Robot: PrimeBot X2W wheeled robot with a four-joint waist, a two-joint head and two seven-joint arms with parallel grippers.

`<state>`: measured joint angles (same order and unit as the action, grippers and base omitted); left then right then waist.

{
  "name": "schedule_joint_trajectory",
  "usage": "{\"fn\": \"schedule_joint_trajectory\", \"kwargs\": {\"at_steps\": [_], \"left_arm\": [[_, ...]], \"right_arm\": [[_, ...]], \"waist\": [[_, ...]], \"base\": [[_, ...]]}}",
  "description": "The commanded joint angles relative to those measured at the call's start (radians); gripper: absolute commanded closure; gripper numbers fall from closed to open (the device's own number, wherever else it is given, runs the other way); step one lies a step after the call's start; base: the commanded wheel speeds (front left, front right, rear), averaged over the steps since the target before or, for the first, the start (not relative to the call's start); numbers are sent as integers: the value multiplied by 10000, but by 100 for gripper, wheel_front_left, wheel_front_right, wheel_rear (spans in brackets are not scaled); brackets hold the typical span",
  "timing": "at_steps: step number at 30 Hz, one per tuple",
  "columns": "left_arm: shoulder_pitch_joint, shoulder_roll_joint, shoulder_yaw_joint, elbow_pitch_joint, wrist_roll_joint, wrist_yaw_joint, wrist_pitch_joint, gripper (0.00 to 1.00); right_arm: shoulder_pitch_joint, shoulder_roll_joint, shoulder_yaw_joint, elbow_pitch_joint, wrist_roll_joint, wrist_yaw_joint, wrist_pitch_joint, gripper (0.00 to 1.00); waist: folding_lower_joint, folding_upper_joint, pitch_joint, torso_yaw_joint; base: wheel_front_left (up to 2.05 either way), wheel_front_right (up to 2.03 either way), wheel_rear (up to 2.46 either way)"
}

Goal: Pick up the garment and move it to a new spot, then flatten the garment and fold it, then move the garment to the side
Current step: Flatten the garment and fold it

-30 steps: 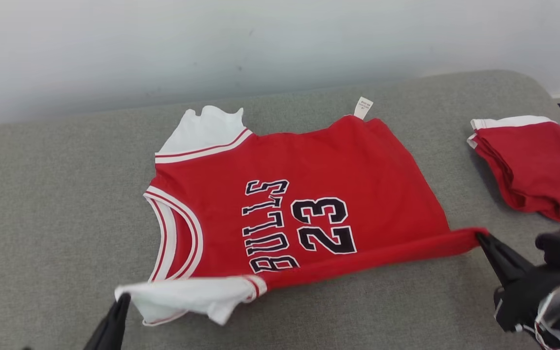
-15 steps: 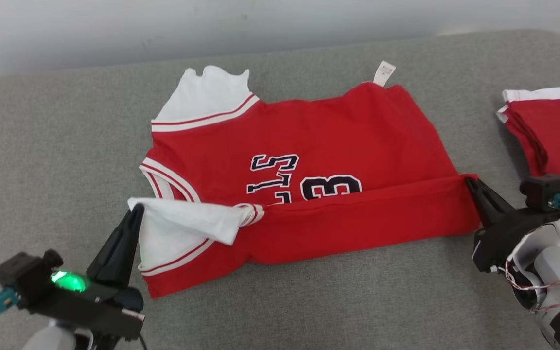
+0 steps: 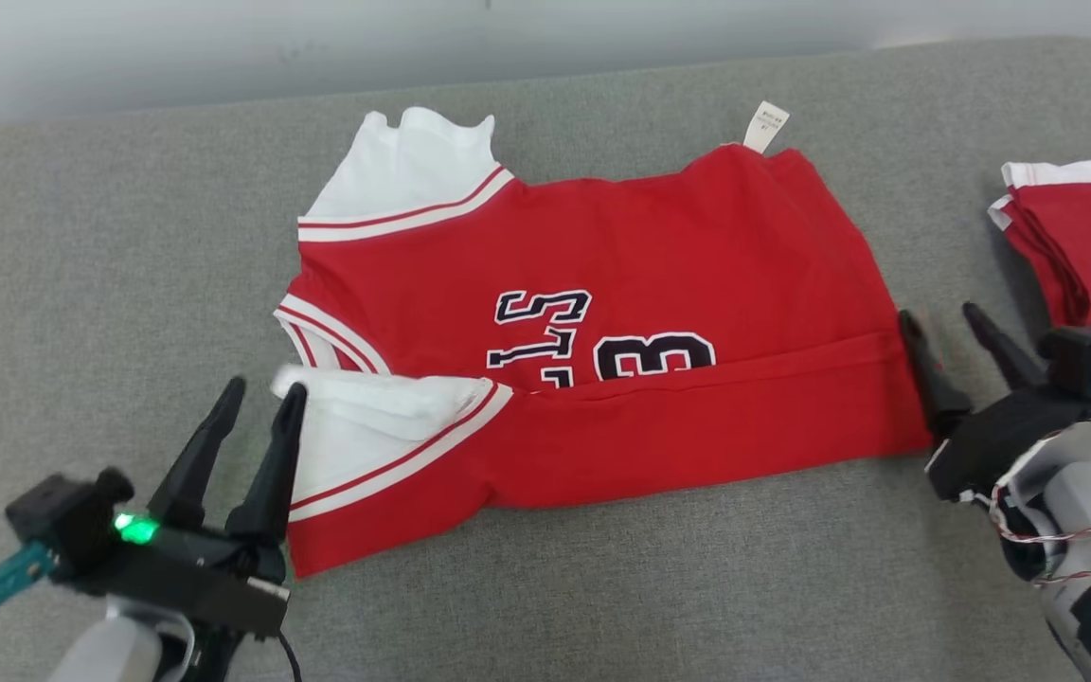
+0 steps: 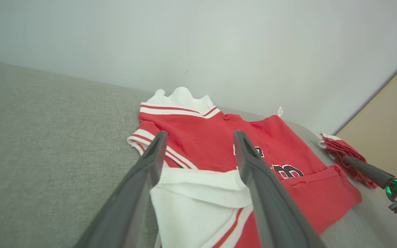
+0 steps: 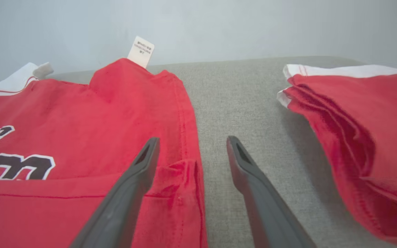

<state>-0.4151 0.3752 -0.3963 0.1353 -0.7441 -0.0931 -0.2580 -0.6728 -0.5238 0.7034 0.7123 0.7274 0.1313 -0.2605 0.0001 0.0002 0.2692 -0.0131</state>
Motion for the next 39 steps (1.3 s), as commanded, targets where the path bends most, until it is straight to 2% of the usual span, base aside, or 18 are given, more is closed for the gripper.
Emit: {"fn": "schedule_joint_trajectory", "kwargs": {"at_steps": [1, 5, 10, 13, 20, 21, 23, 24, 25, 26, 31, 39], "left_arm": [[575, -77, 249, -173, -49, 170, -65, 0], [1638, -155, 388, -783, -371, 444, 11, 0], [2740, -170, 178, -1184, -711, 1338, 1039, 0], [2982, -167, 82, -1061, -831, 1850, 1664, 0], [2585, -245, -38, -513, -758, 2661, 2493, 0], [2534, -258, -26, -467, -752, 2750, 2546, 9], [2458, -271, -11, -391, -753, 2813, 2577, 38], [2415, -259, -21, -364, -721, 2826, 2561, 62], [2420, -287, -15, -350, -766, 2808, 2556, 78], [2474, -279, -34, -337, -826, 2774, 2612, 100], [2728, -122, -18, -468, -922, 2747, 2709, 100], [2756, 79, 8, -730, -902, 2677, 2703, 100]], "right_arm": [[414, -96, -555, -398, -288, -11, -49, 0], [1476, -56, -1800, -1171, -816, -11, -39, 0], [2483, 107, -2598, -1706, -1188, -11, -42, 0], [2772, 228, -2716, -1846, -1315, -11, -41, 0], [2734, 424, -2412, -1864, -1387, -11, -41, 0], [2679, 453, -2333, -1837, -1340, -11, -42, 0], [2579, 493, -2152, -1749, -1219, -11, -43, 0], [2534, 506, -2056, -1676, -1140, -11, -43, 0], [2505, 508, -1988, -1615, -1091, -11, -43, 0], [2479, 525, -1915, -1564, -1006, -11, -43, 0], [2310, 680, -1655, -1176, -511, -11, -42, 0], [1832, 873, -861, -107, 887, -11, -42, 0]], "waist": [[-1, -2, -207, -73], [-1, -2, -460, -149], [-1, -2, -631, -202], [-1, -2, -620, -265], [-1, -2, -429, -430], [-1, -2, -409, -450], [-1, -2, -391, -478], [-1, -2, -392, -485], [-1, -2, -398, -485], [-1, -2, -409, -482], [-1, -2, -471, -428], [-1, -2, -463, -172]], "base": [[0, 0, 0], [0, 0, 0], [0, 0, 0], [0, 0, 0], [0, 0, 0], [0, 0, 0], [0, 0, 0], [0, 0, 0], [0, 0, 0], [0, 0, 0], [0, 0, 0], [0, 0, 0]]}}
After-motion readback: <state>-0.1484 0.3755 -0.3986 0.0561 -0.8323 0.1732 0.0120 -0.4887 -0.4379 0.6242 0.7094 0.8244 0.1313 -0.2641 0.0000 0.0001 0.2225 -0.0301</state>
